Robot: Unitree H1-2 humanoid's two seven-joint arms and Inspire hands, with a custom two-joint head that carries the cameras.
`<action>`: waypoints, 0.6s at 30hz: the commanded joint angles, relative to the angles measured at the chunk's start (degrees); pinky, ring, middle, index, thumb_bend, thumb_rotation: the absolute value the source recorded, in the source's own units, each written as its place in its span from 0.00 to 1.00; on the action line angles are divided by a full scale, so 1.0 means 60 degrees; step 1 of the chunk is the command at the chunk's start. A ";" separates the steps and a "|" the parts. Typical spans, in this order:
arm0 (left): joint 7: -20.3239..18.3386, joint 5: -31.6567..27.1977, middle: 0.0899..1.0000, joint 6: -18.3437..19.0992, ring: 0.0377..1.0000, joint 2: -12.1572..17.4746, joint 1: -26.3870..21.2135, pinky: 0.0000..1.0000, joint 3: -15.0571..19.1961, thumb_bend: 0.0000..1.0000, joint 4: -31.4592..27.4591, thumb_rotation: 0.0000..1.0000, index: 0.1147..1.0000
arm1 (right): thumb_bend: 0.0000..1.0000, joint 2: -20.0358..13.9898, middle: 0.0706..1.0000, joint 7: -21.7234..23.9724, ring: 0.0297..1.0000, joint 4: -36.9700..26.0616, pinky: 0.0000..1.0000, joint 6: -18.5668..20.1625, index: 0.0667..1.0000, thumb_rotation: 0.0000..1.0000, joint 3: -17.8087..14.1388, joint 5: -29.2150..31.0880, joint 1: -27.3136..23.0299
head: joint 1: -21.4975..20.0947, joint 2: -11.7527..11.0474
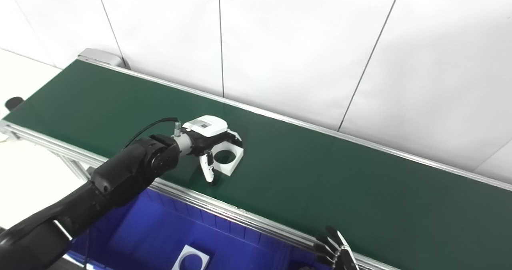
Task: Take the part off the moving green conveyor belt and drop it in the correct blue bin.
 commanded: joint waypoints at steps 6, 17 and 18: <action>0.0486 0.0301 0.80 -0.0503 0.83 0.0101 -0.0118 0.86 -0.0371 0.89 0.0392 0.00 0.74 | 0.56 0.0123 0.80 -0.0035 0.77 -0.0345 0.70 -0.0605 0.90 0.43 -0.0001 0.0080 0.0044 | -0.0039 0.0043; 0.1382 0.0340 0.48 -0.1114 0.59 0.0145 -0.0358 0.72 -0.0748 0.52 0.1104 0.00 0.39 | 0.55 0.0141 0.80 -0.0042 0.77 -0.0399 0.70 -0.0604 0.91 0.43 -0.0009 0.0083 0.0087 | -0.0059 0.0073; 0.1386 0.0288 0.47 -0.1122 0.57 0.0159 -0.0349 0.69 -0.0732 0.52 0.1075 0.00 0.40 | 0.56 0.0147 0.80 -0.0049 0.76 -0.0393 0.70 -0.0624 0.91 0.44 -0.0010 0.0082 0.0088 | -0.0059 0.0073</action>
